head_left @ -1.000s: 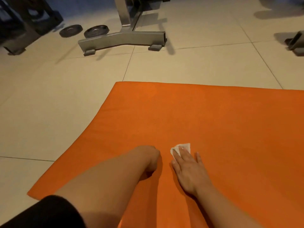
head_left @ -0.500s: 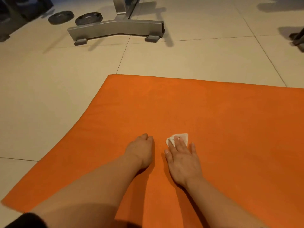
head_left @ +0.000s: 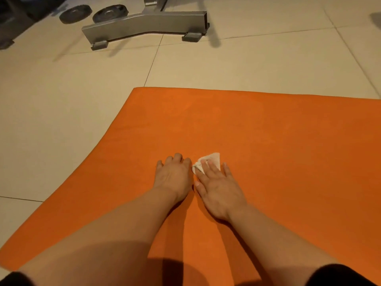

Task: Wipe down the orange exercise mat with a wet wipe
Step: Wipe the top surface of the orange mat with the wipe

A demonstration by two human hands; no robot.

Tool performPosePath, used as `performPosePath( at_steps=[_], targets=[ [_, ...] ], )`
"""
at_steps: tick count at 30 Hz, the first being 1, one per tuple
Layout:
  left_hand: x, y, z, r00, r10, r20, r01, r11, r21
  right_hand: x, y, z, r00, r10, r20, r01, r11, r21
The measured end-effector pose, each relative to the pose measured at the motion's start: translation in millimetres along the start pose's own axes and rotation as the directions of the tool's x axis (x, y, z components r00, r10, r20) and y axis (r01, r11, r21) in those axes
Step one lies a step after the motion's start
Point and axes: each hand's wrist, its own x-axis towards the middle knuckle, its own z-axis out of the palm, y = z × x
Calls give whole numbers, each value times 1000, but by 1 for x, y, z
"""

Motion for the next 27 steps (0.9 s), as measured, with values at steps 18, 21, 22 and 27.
performPosePath(
  at_steps=[18, 21, 22, 27],
  targets=[
    [33, 5, -9, 997, 67, 23, -66, 996, -59, 33, 67, -30, 994, 95, -57, -100, 991, -84],
    [41, 5, -10, 997, 74, 8, -73, 996, -55, 40, 61, -30, 974, 206, -98, -211, 976, -53],
    [44, 8, -11, 997, 80, 8, -79, 995, -58, 39, 52, -27, 978, 184, -95, -188, 982, -29],
    [57, 18, -14, 992, 123, -26, -125, 987, -97, 37, 62, -28, 996, -72, -53, 66, 992, -109]
  ],
)
